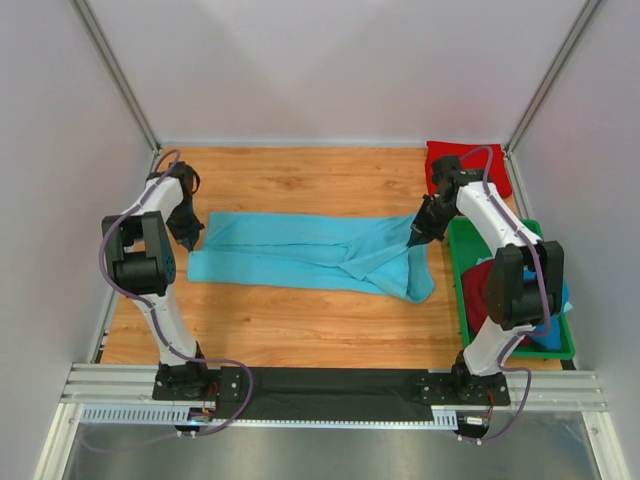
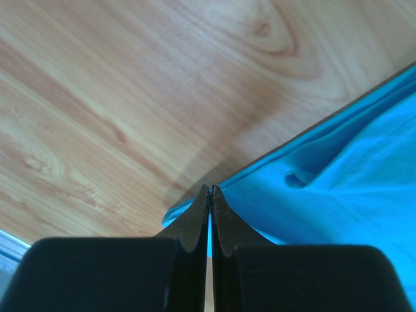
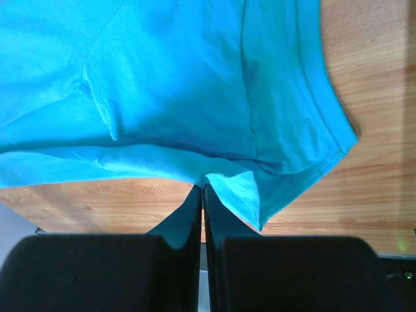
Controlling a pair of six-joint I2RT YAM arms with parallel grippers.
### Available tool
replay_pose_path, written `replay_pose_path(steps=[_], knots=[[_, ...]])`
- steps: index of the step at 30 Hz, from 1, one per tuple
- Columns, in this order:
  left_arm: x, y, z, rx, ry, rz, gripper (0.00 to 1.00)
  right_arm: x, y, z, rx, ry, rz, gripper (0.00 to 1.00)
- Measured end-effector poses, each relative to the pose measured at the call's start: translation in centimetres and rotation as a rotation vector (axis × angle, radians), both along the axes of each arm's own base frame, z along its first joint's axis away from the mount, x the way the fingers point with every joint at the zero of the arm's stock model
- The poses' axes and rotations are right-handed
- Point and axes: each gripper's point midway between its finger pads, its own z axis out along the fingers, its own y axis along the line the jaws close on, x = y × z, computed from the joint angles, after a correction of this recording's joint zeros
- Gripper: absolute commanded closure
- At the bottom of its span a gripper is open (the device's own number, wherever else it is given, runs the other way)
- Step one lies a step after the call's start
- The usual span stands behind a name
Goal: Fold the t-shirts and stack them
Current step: Fold the tshirt
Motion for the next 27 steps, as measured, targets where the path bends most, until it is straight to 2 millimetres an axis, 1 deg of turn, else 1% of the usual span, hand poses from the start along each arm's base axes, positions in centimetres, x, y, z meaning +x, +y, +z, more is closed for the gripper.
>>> replay_pose_path(steps=[3, 7, 14, 19, 27], knots=[[0.8, -0.4, -0.4, -0.008, 0.001, -0.01, 1.0, 0.4, -0.1, -0.4, -0.006, 0.007, 0.002, 1.0], [1.3, -0.7, -0.9, -0.015, 0.015, -0.019, 1.0, 0.5, -0.6, -0.8, -0.014, 0.018, -0.004, 1.0], [2.2, -0.8, -1.0, -0.017, 0.013, -0.021, 1.0, 0.8, -1.0, -0.9, -0.018, 0.018, -0.01, 1.0], [2.4, -0.9, -1.0, -0.022, 0.013, -0.024, 1.0, 1.0, -1.2, -0.9, -0.025, 0.02, -0.009, 1.0], [2.6, -1.2, -1.7, -0.032, 0.029, -0.03, 1.0, 1.5, -1.2, -1.7, -0.033, 0.035, -0.008, 1.0]])
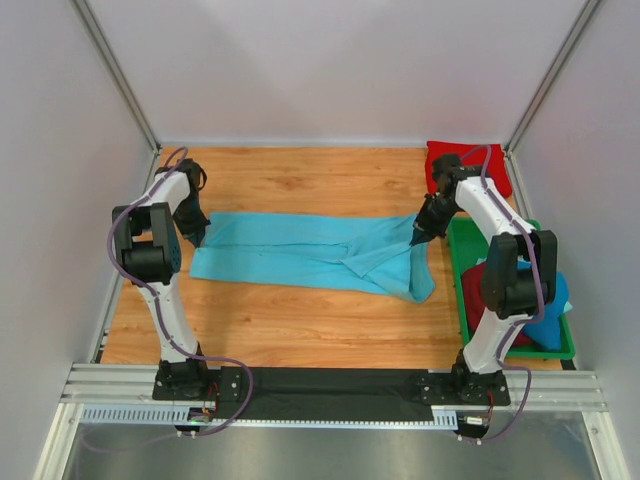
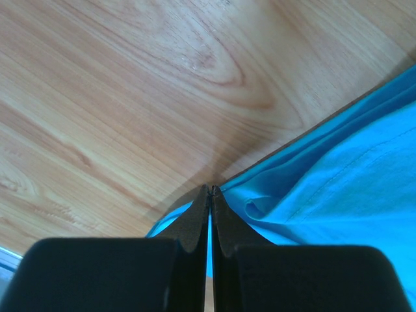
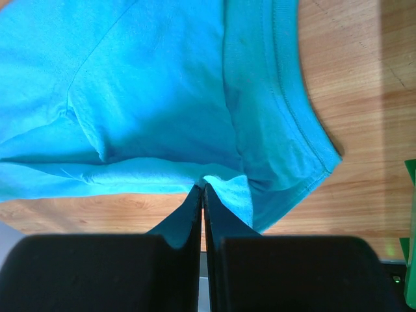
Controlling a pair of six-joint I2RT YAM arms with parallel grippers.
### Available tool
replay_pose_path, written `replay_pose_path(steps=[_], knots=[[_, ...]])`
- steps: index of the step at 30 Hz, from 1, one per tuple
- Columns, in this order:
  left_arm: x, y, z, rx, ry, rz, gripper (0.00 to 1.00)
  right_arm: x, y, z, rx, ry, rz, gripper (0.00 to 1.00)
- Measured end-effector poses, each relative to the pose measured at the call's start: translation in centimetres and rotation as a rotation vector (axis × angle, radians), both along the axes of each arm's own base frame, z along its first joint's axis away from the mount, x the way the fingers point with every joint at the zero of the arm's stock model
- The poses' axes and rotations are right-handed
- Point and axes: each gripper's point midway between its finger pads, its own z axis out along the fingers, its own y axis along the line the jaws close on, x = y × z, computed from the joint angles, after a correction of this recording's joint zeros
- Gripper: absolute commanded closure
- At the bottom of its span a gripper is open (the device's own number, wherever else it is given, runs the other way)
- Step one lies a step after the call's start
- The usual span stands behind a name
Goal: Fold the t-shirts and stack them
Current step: Fold the tshirt
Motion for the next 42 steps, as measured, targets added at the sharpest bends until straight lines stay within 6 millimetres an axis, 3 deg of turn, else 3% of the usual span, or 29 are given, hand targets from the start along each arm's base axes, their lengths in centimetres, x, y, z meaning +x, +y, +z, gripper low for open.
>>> replay_pose_path(steps=[13, 23, 42], knots=[[-0.1, -0.2, -0.3, -0.012, 0.009, 0.0, 1.0, 2.9, 0.2, 0.9, 0.0, -0.043, 0.001, 1.0], [0.2, -0.3, -0.1, -0.015, 0.001, 0.007, 1.0, 4.6, 0.3, -0.2, -0.006, -0.026, 0.009, 1.0], [0.6, -0.4, 0.3, -0.011, -0.016, 0.026, 1.0, 4.7, -0.4, -0.3, -0.012, -0.019, -0.001, 1.0]])
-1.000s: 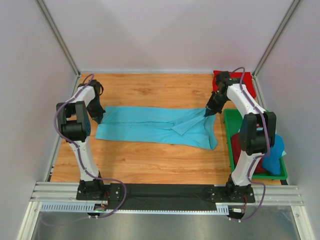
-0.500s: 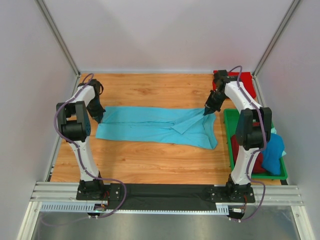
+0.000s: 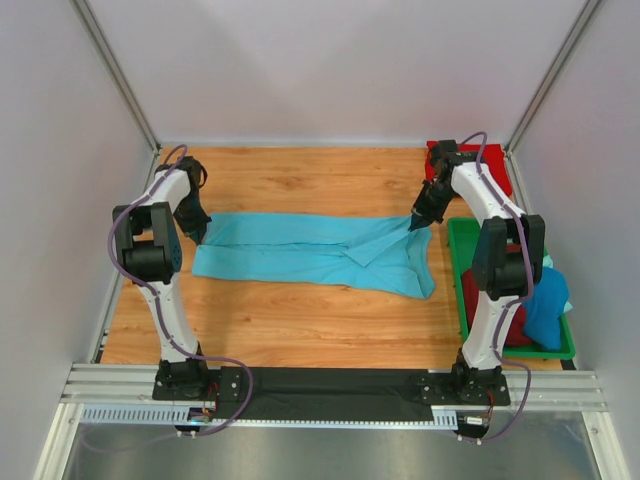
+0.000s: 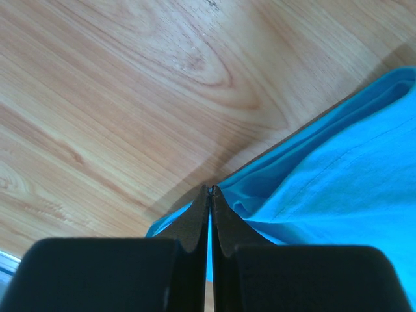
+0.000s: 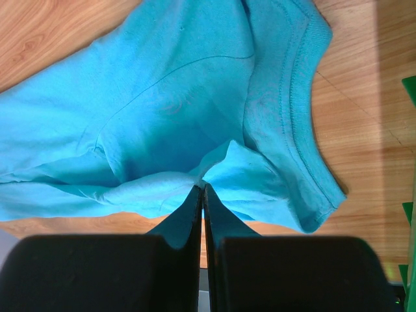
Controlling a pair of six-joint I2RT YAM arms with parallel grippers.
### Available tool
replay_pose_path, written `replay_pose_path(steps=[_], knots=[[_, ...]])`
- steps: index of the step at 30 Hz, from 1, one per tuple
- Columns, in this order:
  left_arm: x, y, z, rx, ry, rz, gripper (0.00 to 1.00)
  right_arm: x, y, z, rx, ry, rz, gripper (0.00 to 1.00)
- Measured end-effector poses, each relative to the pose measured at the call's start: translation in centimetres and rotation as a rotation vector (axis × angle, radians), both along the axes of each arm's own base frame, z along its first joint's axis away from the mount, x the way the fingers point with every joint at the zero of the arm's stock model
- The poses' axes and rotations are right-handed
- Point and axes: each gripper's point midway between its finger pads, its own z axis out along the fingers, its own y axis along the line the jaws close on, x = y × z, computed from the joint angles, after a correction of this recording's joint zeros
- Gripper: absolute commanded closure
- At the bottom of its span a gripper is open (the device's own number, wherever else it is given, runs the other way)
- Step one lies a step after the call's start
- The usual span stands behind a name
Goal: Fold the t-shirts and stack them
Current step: Fold the tshirt
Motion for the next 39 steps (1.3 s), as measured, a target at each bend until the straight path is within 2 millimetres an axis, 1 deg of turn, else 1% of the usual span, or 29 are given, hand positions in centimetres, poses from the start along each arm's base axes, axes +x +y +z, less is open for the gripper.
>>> replay_pose_path(steps=[11, 20, 24, 29, 30, 32, 33, 35, 36, 39], knots=[[-0.2, 0.3, 0.2, 0.017, 0.009, 0.003, 1.0, 0.0, -0.2, 0.0, 0.0, 0.003, -0.006, 0.99], [1.7, 0.4, 1.6, 0.021, -0.049, 0.003, 1.0, 0.2, -0.4, 0.1, 0.001, -0.002, -0.011, 1.0], [2.1, 0.3, 0.8, 0.009, -0.033, -0.001, 1.0, 1.2, -0.2, 0.1, 0.007, -0.013, -0.012, 1.0], [1.7, 0.1, -0.8, -0.004, 0.013, -0.007, 1.0, 2.0, -0.1, -0.8, 0.014, -0.001, -0.013, 1.0], [1.6, 0.1, -0.9, -0.004, 0.016, -0.01, 0.98, 2.1, 0.0, -0.9, 0.014, 0.002, -0.013, 1.0], [1.6, 0.1, -0.9, -0.004, 0.019, -0.017, 0.89, 2.1, 0.0, -1.2, 0.017, 0.01, -0.012, 0.96], [1.6, 0.2, -0.9, -0.003, 0.02, -0.021, 0.79, 2.2, 0.1, -1.3, 0.019, 0.009, -0.011, 0.91], [1.5, 0.3, -0.8, 0.001, 0.025, -0.031, 0.68, 2.4, 0.1, -1.4, 0.021, 0.01, -0.012, 0.83], [1.5, 0.3, -0.8, 0.006, 0.026, -0.034, 0.61, 2.7, 0.1, -1.4, 0.023, 0.006, -0.011, 0.7], [1.5, 1.2, -0.1, 0.052, 0.024, -0.063, 0.48, 3.9, 0.0, -1.4, 0.015, -0.016, 0.003, 0.62]])
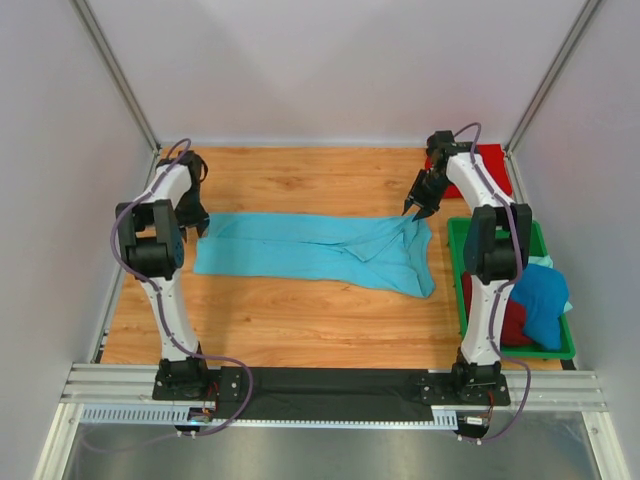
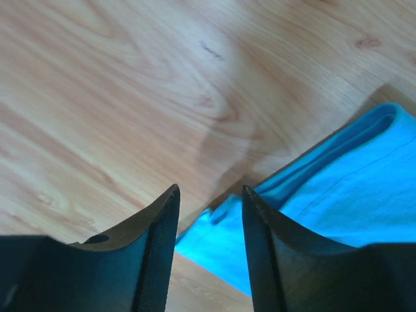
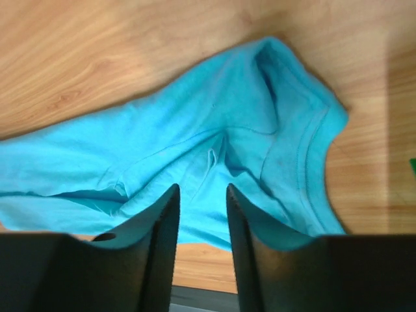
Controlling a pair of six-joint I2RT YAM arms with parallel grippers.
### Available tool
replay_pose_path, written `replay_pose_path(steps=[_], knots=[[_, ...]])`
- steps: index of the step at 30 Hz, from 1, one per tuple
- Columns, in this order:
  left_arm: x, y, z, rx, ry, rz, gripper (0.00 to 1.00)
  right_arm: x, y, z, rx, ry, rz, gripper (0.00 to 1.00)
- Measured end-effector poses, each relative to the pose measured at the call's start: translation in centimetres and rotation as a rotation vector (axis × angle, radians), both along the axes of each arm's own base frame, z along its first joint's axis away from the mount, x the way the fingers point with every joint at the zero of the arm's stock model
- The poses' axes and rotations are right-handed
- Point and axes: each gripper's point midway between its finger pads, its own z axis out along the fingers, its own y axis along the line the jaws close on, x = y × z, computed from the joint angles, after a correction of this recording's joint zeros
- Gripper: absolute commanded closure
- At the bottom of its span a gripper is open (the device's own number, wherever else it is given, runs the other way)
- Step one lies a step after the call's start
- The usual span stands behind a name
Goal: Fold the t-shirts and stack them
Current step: Fold the tshirt
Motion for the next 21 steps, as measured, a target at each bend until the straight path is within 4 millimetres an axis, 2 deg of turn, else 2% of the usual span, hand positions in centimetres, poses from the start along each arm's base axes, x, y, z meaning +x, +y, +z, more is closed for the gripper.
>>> replay_pose_path(steps=[3, 6, 8, 11, 14, 17, 18, 21], knots=[[-0.3, 1.0, 1.9, 0.068, -0.026, -0.039, 0.46, 1.5, -0.8, 0.4, -0.048, -0.045, 0.03, 0.58], [-1.8, 1.2, 4.7, 0.095, -0.069, -0.063, 0.45, 1.2, -1.9, 1.3, -0.108, -0.068, 0.06, 0.56], [-2.6, 0.8, 6.2, 0.088, -0.119, -0.072, 0.45, -0.1, -2.2, 1.8, -0.121, -0.074, 0.071, 0.56], [-3.8, -1.9, 7.6, -0.004, -0.213, -0.115, 0.55, -4.5, -2.2, 2.7, -0.112, -0.059, 0.087, 0.56], [-4.3, -6.2, 7.0, -0.186, -0.297, -0.175, 0.63, -8.6, -1.4, 2.8, -0.085, -0.036, 0.107, 0.58], [-4.0, -9.2, 5.5, -0.34, -0.305, -0.212, 0.66, -10.6, 0.0, 1.5, -0.066, -0.003, 0.138, 0.68], [-3.6, -9.9, 4.8, -0.38, -0.301, -0.217, 0.66, -11.1, 0.5, 0.8, -0.063, 0.011, 0.15, 0.77], [-3.0, -11.1, 3.0, -0.451, -0.283, -0.218, 0.66, -12.0, 1.5, -0.7, -0.062, 0.042, 0.176, 0.85]])
